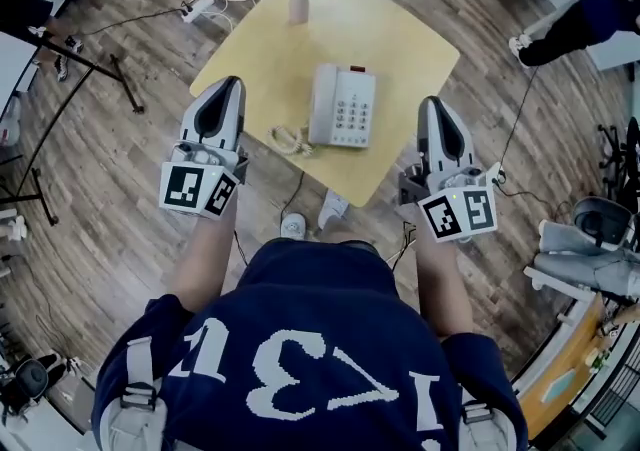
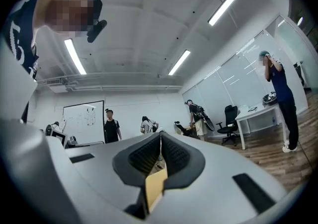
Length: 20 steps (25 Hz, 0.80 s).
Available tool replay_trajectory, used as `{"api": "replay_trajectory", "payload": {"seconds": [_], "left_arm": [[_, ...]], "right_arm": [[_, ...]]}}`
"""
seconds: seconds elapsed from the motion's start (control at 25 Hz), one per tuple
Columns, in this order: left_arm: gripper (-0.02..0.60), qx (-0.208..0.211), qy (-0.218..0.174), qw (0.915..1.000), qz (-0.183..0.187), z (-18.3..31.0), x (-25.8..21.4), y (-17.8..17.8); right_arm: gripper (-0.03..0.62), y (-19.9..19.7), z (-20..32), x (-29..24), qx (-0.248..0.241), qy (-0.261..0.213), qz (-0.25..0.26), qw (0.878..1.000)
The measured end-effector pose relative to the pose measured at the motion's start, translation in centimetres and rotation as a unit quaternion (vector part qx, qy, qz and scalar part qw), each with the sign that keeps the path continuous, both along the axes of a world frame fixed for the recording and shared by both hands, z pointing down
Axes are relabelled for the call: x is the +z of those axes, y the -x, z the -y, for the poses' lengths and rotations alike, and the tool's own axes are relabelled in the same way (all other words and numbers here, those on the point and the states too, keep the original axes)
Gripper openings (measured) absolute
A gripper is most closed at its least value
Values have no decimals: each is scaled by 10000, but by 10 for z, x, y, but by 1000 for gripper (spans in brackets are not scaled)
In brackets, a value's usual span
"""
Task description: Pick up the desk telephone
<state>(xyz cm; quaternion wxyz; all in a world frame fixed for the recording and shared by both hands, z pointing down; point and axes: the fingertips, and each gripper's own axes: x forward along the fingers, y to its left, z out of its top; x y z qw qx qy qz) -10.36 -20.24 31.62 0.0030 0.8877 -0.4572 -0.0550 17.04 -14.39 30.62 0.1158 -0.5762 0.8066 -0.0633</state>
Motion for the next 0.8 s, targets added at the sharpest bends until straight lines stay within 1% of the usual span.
{"api": "replay_trajectory", "payload": {"seconds": [0.16, 0.32, 0.44, 0.56, 0.68, 0.8], "left_arm": [[21, -249, -162, 9995, -85, 24, -14, -17], [21, -350, -171, 9992, -86, 35, -13, -36], [21, -397, -44, 9992, -11, 41, -2, -46], [22, -482, 73, 9987, 155, 46, 8, -53], [21, -472, 179, 9987, 117, 54, 15, -56], [23, -323, 378, 9987, 83, 63, 28, -60]], "right_arm": [[28, -23, 38, -14, -260, -172, -4, 9995], [28, -42, 62, -15, -422, -204, 68, 9989], [28, -50, 76, -7, -505, -140, 168, 9985], [28, -55, 85, 3, -549, -34, 257, 9982], [28, -57, 93, 12, -560, 91, 316, 9979], [28, -57, 100, 20, -529, 179, 299, 9980]]}}
